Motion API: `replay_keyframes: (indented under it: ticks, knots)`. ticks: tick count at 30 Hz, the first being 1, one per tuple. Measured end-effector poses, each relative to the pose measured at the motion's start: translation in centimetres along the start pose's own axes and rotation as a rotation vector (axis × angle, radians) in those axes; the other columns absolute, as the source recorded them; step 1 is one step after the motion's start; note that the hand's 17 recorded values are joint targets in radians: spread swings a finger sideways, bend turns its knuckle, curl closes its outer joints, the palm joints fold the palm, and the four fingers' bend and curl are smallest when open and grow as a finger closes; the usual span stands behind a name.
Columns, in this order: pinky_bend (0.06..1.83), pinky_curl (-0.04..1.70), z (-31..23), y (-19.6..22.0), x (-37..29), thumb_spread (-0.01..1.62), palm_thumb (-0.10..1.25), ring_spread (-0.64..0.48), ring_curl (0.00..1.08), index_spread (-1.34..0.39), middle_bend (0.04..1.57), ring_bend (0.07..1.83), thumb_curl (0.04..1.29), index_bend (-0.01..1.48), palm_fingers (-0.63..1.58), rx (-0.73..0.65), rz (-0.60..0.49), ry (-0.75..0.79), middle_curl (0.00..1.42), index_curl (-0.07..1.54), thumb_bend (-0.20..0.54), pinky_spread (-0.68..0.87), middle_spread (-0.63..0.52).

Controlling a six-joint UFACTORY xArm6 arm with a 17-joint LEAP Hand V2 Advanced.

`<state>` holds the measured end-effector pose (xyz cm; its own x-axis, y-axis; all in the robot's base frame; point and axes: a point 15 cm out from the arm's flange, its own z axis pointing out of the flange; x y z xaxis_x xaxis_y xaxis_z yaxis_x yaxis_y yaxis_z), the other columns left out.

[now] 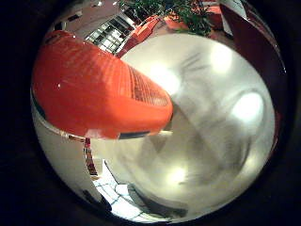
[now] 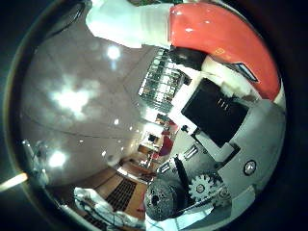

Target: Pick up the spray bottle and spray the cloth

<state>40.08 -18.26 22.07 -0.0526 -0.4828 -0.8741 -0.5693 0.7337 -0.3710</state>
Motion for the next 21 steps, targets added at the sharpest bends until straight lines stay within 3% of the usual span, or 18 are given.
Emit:
replay_keyframes:
  ticks: [4, 8, 16, 21]
  knots:
    - [1.15, 0.49, 2.4, 0.4, -1.2, 1.02, 1.04, -0.16, 0.52, -0.25, 1.09, 1.25, 0.49, 0.89, 1.36, -0.019, 0.050, -0.058, 0.61, 0.63, -0.008, -0.30, -0.10]
    - [1.28, 0.59, 3.2, 0.6, -2.3, 1.06, 1.05, -0.16, 0.57, -0.21, 1.24, 1.38, 0.53, 1.05, 1.27, -0.031, 0.076, -0.091, 0.65, 0.69, -0.011, -0.23, -0.08]
    - [1.31, 0.78, 3.6, -0.3, -7.7, 1.05, 1.07, -0.16, 0.60, -0.18, 1.35, 1.47, 0.61, 1.16, 1.18, -0.144, 0.027, -0.157, 0.64, 0.71, -0.011, -0.17, -0.07]
    - [1.26, 0.92, 1.6, 0.6, -9.5, 1.05, 1.07, -0.16, 0.60, -0.18, 1.37, 1.48, 0.64, 1.18, 1.17, -0.314, -0.057, -0.051, 0.63, 0.71, -0.012, -0.14, -0.07]
